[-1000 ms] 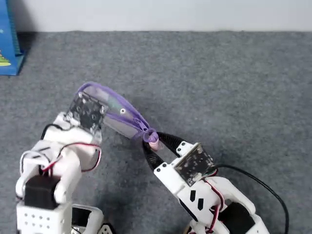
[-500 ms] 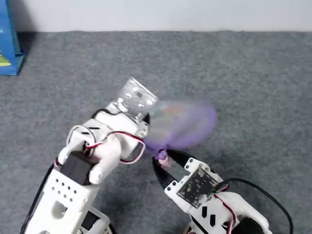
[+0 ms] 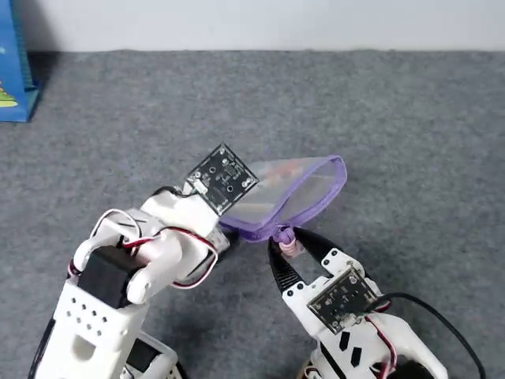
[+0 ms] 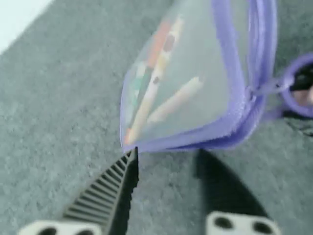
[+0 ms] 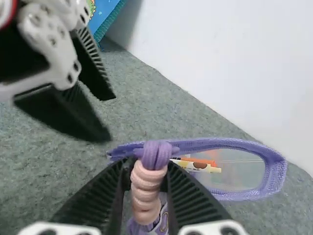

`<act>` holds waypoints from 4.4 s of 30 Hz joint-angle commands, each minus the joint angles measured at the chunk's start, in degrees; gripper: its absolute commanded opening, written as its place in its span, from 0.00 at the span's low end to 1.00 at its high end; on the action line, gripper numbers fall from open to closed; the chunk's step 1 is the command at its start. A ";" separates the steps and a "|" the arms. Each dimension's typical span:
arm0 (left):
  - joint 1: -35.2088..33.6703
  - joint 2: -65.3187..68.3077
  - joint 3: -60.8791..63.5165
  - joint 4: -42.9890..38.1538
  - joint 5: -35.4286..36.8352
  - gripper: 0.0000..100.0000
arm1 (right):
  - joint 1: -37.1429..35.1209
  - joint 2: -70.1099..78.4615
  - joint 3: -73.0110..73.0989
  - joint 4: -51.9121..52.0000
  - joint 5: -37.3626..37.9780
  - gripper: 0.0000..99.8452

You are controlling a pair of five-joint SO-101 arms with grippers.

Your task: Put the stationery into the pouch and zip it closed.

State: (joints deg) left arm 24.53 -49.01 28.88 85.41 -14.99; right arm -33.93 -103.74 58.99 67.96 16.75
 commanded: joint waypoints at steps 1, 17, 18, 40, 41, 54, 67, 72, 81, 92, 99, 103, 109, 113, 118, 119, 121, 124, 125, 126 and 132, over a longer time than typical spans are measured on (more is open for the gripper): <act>1.85 -0.09 -3.38 1.32 -0.53 0.26 | 0.84 -0.31 -3.52 0.04 0.79 0.01; 9.67 0.00 -2.33 -5.19 3.16 0.26 | 0.57 -0.31 -3.52 -0.40 0.18 0.01; 9.58 0.00 -1.63 -6.42 3.25 0.26 | 0.57 -0.31 -3.52 -0.40 0.18 0.01; 10.02 -0.09 9.98 -19.43 3.87 0.01 | 0.84 -0.31 -3.60 -0.66 -8.00 0.01; 10.02 -0.09 10.07 -19.34 3.87 0.01 | 0.92 -0.31 -3.52 -1.54 -9.49 0.01; 9.67 -20.31 18.68 -15.56 3.96 0.01 | 11.21 -0.13 -2.99 -12.53 -24.53 0.01; 6.15 -22.33 19.03 -12.04 3.87 0.01 | 17.71 -0.22 6.77 -22.55 -24.26 0.01; 5.98 -22.33 19.03 -11.87 3.87 0.01 | 18.24 0.22 6.77 -22.73 -24.09 0.01; 5.98 -22.42 19.03 -10.20 3.87 0.01 | 25.10 0.31 10.46 -32.22 -24.18 0.01; 6.07 -32.09 19.74 -5.36 3.87 0.01 | 29.85 0.40 18.37 -44.00 -23.30 0.01; 5.98 -33.76 19.74 -4.75 3.60 0.01 | 29.93 0.40 22.59 -48.84 -19.60 0.01; 5.89 -33.76 19.74 -4.57 3.60 0.01 | 32.92 0.40 22.77 -48.84 -19.69 0.01; 5.89 -33.76 19.74 -4.92 3.87 0.01 | 34.68 0.04 22.59 -48.40 -19.69 0.01; 5.89 -33.76 19.74 -4.92 3.87 0.01 | 34.51 -0.22 21.80 -48.31 -19.78 0.01; 1.32 -33.49 19.82 -7.47 3.96 0.01 | 28.53 -0.22 20.66 -44.97 -19.78 0.06; -0.62 -33.49 20.18 -8.35 3.96 0.01 | 26.24 -0.22 19.87 -42.59 -19.78 0.09; -4.57 -33.41 21.76 -10.90 3.96 0.01 | 22.02 -0.22 17.49 -37.93 -20.04 0.19; -9.14 -33.41 25.80 -15.74 3.96 0.01 | 16.84 -0.22 14.33 -32.92 -20.22 0.34; -10.29 -33.41 27.30 -17.41 3.96 0.01 | 14.99 -0.22 13.54 -31.52 -21.10 0.37; -11.34 -33.41 28.70 -18.90 3.96 0.01 | 13.05 -0.22 12.84 -30.20 -22.24 0.39; -18.90 -33.41 33.71 -25.58 6.86 0.10 | 3.21 -0.22 11.52 -23.87 -24.18 0.39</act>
State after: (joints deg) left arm 10.11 -82.33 60.00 62.20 -10.59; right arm -27.25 -103.30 73.93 42.11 -6.55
